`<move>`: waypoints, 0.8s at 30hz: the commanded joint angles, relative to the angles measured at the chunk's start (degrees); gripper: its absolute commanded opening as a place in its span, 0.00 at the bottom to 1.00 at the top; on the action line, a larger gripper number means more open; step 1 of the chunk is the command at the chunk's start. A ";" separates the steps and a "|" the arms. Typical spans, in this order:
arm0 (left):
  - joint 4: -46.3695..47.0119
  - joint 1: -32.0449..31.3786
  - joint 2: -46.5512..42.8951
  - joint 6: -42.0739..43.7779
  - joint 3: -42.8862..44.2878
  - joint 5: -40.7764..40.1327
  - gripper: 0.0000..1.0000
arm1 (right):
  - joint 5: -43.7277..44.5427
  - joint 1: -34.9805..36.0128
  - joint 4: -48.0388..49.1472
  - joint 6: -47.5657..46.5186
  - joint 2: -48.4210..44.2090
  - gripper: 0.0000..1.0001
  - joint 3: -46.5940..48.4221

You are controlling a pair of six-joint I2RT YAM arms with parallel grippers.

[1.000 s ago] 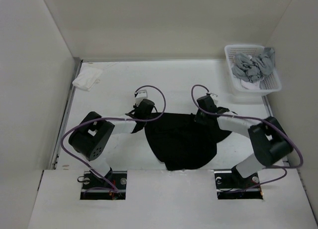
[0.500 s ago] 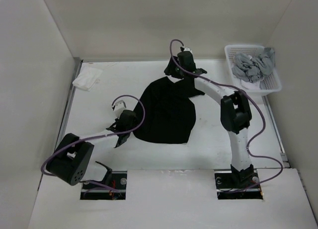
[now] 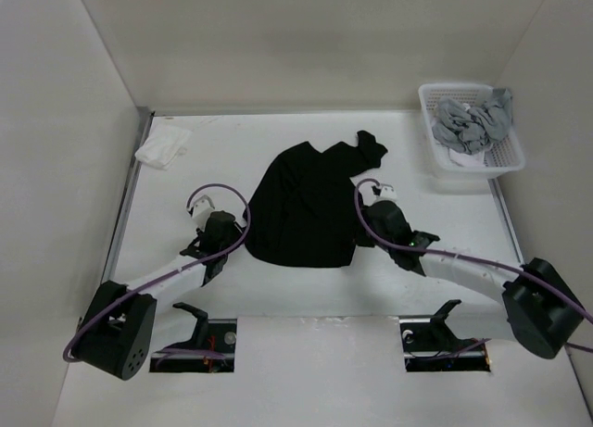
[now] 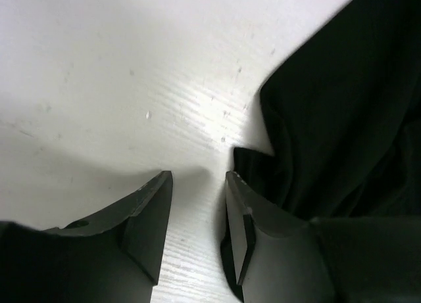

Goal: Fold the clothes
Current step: Flatten the tank top out

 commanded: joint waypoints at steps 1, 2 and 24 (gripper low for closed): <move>2.05 -0.32 3.29 0.76 1.18 4.66 0.38 | 5.17 0.70 1.22 6.36 -7.90 0.30 -5.99; 4.41 -0.50 3.73 1.11 0.66 5.53 0.41 | 6.22 0.70 0.26 8.63 -10.26 0.35 -8.27; 0.58 1.18 1.14 2.53 4.00 8.36 0.01 | 6.23 -0.70 -5.81 11.55 -15.21 0.55 -11.81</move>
